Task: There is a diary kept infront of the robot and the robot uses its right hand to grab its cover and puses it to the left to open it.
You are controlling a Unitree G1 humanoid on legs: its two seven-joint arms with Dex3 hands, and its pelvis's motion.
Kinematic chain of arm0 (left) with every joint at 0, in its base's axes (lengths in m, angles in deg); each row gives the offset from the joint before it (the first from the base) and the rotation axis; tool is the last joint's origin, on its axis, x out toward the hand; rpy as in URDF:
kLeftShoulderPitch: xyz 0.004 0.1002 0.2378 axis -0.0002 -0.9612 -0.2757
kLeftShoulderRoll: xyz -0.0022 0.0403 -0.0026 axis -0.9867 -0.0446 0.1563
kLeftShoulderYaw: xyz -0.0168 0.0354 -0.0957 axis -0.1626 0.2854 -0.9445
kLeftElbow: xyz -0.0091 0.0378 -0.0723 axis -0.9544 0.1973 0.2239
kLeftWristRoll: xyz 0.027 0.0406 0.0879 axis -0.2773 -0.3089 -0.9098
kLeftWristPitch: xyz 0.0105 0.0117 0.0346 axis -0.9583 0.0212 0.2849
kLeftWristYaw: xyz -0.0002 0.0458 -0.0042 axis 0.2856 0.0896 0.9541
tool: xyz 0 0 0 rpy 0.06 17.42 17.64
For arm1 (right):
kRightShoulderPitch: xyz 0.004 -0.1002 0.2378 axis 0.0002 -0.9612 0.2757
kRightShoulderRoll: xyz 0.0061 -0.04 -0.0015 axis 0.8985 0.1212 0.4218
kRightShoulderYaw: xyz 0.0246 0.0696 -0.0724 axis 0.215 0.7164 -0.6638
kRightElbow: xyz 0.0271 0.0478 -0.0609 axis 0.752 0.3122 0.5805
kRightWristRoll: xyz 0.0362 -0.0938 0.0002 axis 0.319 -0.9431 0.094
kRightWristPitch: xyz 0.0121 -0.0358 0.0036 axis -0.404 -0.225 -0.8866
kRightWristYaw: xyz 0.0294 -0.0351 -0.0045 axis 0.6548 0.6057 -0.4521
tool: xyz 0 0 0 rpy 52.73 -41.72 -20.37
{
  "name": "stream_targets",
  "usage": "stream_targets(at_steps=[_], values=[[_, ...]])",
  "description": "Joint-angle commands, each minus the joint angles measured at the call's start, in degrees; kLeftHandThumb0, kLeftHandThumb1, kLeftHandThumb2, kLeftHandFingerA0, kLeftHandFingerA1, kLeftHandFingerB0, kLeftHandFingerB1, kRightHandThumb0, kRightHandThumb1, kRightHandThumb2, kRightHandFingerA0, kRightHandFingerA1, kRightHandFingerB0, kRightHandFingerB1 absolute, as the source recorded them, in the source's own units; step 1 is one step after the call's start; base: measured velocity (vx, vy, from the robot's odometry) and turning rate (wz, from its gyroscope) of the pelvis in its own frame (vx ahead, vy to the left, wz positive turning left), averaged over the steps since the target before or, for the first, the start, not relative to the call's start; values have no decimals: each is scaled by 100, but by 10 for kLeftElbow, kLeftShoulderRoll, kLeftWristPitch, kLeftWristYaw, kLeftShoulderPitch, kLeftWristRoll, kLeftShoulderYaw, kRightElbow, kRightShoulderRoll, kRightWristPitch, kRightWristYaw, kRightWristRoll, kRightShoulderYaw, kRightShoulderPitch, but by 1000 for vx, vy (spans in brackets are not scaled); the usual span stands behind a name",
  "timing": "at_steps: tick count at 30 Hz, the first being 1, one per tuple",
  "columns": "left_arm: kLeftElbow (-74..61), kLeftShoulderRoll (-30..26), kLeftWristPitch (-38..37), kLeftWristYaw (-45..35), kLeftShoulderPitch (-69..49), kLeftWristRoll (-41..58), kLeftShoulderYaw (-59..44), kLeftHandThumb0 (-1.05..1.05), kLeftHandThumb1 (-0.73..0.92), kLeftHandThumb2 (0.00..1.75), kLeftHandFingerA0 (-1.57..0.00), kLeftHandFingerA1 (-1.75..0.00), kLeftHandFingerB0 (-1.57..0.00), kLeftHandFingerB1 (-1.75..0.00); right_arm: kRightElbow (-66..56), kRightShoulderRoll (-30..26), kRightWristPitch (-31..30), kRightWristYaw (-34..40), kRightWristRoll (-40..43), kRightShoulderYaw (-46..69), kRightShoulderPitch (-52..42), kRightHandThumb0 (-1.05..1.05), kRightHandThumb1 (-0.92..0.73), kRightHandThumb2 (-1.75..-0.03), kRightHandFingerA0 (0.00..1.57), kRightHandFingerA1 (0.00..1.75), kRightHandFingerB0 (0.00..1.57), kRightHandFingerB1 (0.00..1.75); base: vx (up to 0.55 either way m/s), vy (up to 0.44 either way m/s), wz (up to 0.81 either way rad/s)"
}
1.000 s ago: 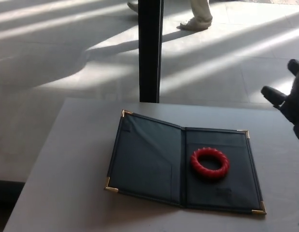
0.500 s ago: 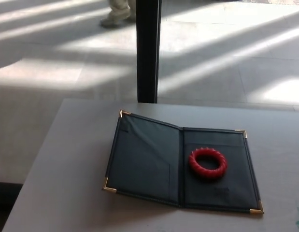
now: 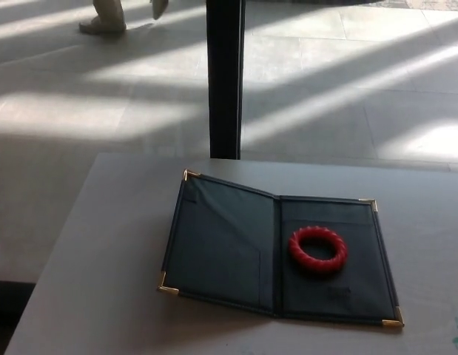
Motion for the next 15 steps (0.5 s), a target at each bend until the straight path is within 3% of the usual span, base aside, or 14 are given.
stream_targets(at_steps=[1,2,3,4,5,6,7,12,13,14,15], values=[[-4,6,-8,2,-8,7,-5,-92,90,117,-49,-98,-42,-84,53,22,99,-1,21,29,-25,-81,-66,-119,75,98,49,80,0,0,0],[-6,7,-8,2,-8,8,-6,-87,92,102,-43,-114,-34,-92,84,26,130,-24,17,29,-35,-90,-89,-67,66,100,39,85,0,0,0],[-6,9,-11,4,-12,7,-6,-92,90,118,-51,-99,-44,-87,100,25,143,-38,15,26,-39,-92,-88,-67,64,103,37,85,0,0,0],[-6,9,-10,4,-13,6,-6,-87,92,100,-47,-101,-40,-87,111,24,149,-44,10,21,-45,-92,-89,-68,61,101,38,84,0,0,0],[-1,7,-11,-1,-14,7,-7,-87,92,102,-46,-99,-39,-85,119,26,157,-47,2,13,-55,-92,-90,-67,66,105,41,87,0,0,0],[-2,6,-13,-3,-16,6,-6,-88,92,104,-46,-98,-40,-86,116,32,158,-38,0,14,-59,-85,-66,-119,75,100,49,82,0,0,0],[-3,6,-12,-4,-17,6,-6,-88,92,102,-45,-98,-40,-86,124,33,161,-22,-2,17,-58,-95,-86,-66,71,103,47,86,0,0,0],[-4,10,-9,-7,-14,8,-7,-89,92,103,-43,-98,-40,-86,123,45,164,-27,-6,-8,-79,-96,-90,-69,65,112,42,91,0,0,0],[-4,10,-12,-17,-14,15,-13,-94,90,116,-46,-96,-42,-87,134,48,168,-27,-20,-26,-81,-94,-90,-67,71,110,46,91,0,0,0],[-5,8,-8,-4,-13,9,-10,-88,92,102,-45,-98,-41,-87,150,50,182,-40,-36,-49,-87,-95,-87,-67,68,107,48,89,0,0,0],[-5,8,-8,-3,-12,9,-10,-88,92,102,-45,-98,-41,-87,152,50,185,-40,-36,-54,-88,-95,-87,-67,68,107,48,89,0,0,0]])
